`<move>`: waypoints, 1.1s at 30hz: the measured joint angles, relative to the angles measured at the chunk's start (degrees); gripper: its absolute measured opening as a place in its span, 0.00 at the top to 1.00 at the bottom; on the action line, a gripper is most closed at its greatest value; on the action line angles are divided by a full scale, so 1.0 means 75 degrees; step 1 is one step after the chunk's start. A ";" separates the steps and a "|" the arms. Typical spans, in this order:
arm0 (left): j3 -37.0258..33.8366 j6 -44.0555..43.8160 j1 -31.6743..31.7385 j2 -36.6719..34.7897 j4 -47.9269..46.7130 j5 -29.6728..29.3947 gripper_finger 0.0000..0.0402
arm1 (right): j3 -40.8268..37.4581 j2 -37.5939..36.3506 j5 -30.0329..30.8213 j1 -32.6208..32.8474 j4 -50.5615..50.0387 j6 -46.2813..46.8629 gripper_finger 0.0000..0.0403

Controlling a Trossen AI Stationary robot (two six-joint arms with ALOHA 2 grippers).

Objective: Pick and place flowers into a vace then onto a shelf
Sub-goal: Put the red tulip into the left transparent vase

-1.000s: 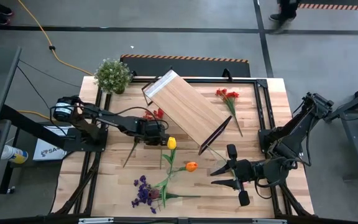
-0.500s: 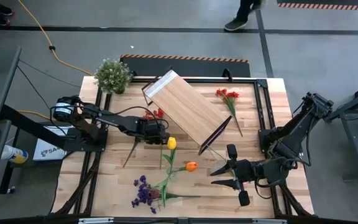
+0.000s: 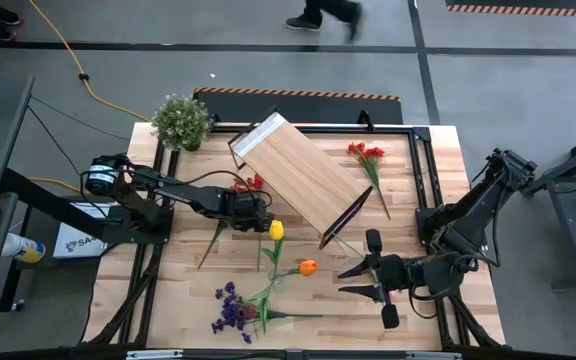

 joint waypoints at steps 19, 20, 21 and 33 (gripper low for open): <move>0.0044 -0.0130 0.0003 0.0711 0.0200 0.0296 0.46 | 0.0000 0.0000 0.0017 -0.0035 0.0003 -0.0038 0.77; 0.0044 -0.0142 0.0006 0.0713 0.0194 0.0305 0.48 | 0.0000 0.0000 0.0017 -0.0035 0.0000 -0.0040 0.77; 0.0038 -0.0145 0.0005 0.0717 0.0193 0.0308 0.49 | 0.0000 0.0000 0.0017 -0.0035 0.0000 -0.0041 0.77; 0.0029 -0.0283 0.0009 0.0740 -0.0018 0.0425 0.64 | 0.0000 0.0000 0.0012 -0.0035 0.0000 -0.0096 0.77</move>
